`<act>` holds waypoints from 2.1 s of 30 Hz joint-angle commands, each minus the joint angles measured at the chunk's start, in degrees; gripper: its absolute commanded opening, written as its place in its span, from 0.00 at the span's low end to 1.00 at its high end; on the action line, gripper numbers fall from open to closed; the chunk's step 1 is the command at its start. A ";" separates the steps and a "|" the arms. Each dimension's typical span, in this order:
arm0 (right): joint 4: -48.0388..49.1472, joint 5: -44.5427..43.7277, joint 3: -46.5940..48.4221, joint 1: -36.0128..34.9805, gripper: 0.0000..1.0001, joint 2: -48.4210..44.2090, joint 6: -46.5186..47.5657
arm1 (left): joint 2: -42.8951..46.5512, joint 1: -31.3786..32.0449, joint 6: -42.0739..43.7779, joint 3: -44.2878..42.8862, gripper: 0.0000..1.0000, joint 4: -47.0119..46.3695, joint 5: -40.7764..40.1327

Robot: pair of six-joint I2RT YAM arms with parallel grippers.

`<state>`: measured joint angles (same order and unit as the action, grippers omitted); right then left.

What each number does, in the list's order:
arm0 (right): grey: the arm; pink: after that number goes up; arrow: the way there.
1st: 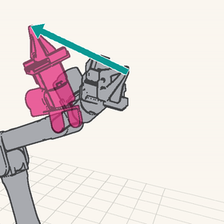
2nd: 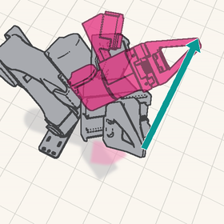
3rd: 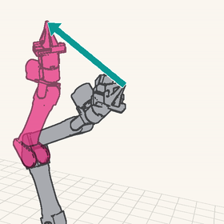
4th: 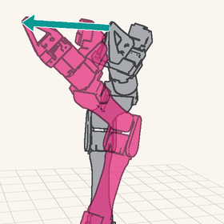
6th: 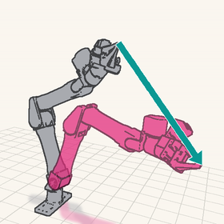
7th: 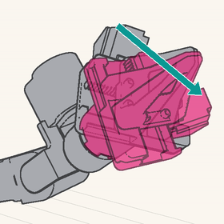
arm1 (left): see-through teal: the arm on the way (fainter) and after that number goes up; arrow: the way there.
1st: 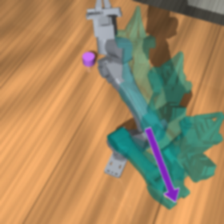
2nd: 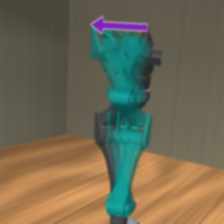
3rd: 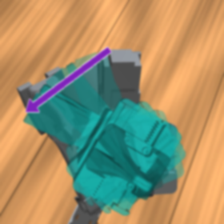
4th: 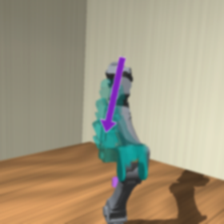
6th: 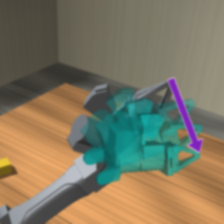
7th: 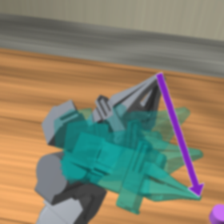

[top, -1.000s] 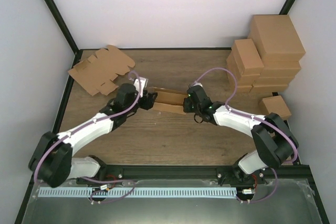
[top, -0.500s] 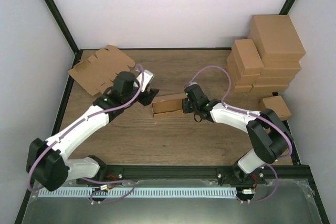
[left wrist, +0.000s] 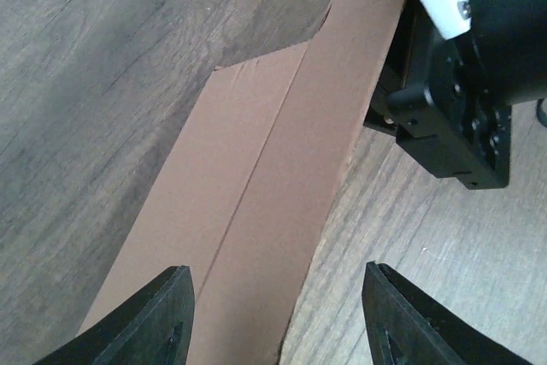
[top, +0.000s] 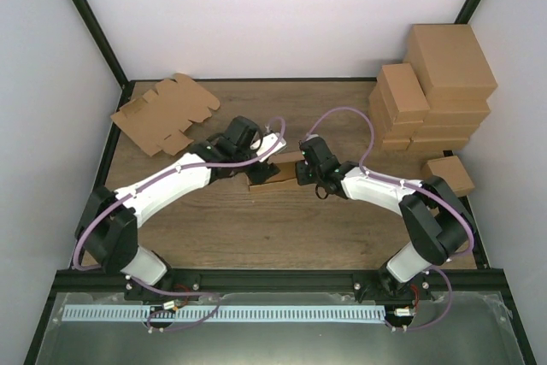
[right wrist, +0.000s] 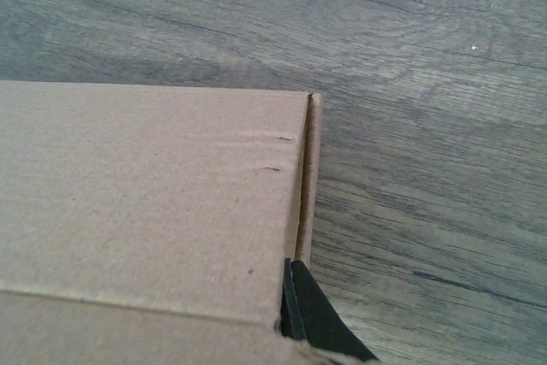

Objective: Fold the paper box

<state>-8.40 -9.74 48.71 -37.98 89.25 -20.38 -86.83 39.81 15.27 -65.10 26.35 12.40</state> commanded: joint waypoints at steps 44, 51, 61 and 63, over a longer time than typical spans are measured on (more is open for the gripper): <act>2.79 14.70 -15.37 8.06 0.40 -26.57 -3.59 | -12.43 3.08 -4.80 1.59 0.40 -3.98 2.04; 2.15 25.64 -8.84 16.59 0.43 -24.94 -3.35 | -14.88 2.98 -7.02 2.30 0.48 -5.86 3.69; -1.44 32.63 1.50 17.94 0.52 -9.14 1.24 | -11.39 2.97 -9.53 1.82 0.82 -5.43 4.05; -1.52 33.50 2.67 17.93 0.53 -7.52 1.84 | -8.30 2.96 -10.51 2.00 1.00 -5.35 3.40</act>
<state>-7.79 20.51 47.70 -20.45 79.29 -20.95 -100.03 42.68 7.01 -63.51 20.27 16.10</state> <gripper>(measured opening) 0.523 0.880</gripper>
